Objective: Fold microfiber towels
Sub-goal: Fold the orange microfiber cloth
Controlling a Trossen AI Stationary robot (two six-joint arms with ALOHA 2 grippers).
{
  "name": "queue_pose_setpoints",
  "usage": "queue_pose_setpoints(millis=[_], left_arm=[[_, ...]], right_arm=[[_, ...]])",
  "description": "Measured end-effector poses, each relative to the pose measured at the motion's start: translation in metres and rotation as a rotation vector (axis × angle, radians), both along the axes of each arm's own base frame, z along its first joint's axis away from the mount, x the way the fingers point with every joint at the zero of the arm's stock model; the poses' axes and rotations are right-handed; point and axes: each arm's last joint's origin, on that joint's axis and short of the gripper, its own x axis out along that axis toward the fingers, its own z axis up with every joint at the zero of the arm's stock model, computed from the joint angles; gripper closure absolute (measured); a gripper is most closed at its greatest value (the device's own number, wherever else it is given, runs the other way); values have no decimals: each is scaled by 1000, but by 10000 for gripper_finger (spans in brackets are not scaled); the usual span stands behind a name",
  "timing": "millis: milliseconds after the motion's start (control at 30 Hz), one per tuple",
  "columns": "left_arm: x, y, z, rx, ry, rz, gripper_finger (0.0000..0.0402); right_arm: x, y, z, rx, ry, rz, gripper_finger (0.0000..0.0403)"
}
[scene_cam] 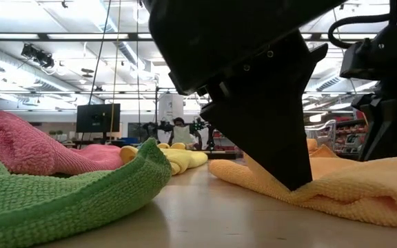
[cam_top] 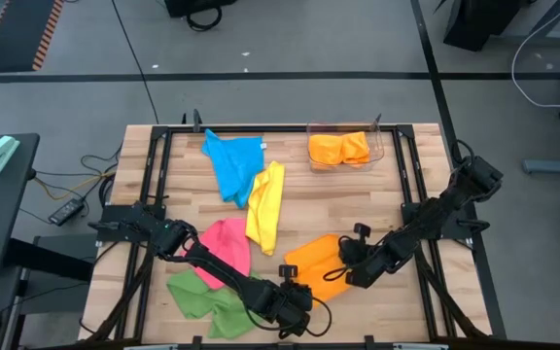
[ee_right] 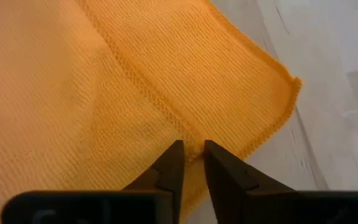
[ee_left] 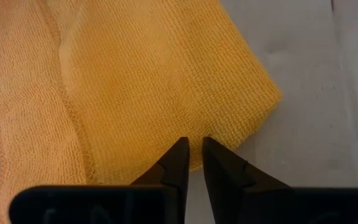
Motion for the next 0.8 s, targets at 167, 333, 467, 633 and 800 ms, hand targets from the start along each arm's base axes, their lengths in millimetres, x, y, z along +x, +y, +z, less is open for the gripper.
queue_pose_setpoints(millis=[167, 333, 467, 633, 800], left_arm=[[0, 0, 0, 0, 0, 0, 346], [0, 0, 0, 0, 0, 0, 340], [0, 0, 0, 0, 0, 1, 344], [0, 0, 0, 0, 0, 1, 348], [0, 0, 0, -1, 0, 1, 342]], right_arm=[[1, 1, 0, -18, 0, 43, 369], [1, 1, 0, -29, 5, 59, 394], [1, 1, 1, -30, 5, 63, 398], [1, 1, 6, -53, 43, 59, 400], [4, 3, 16, -81, 77, 56, 400]])
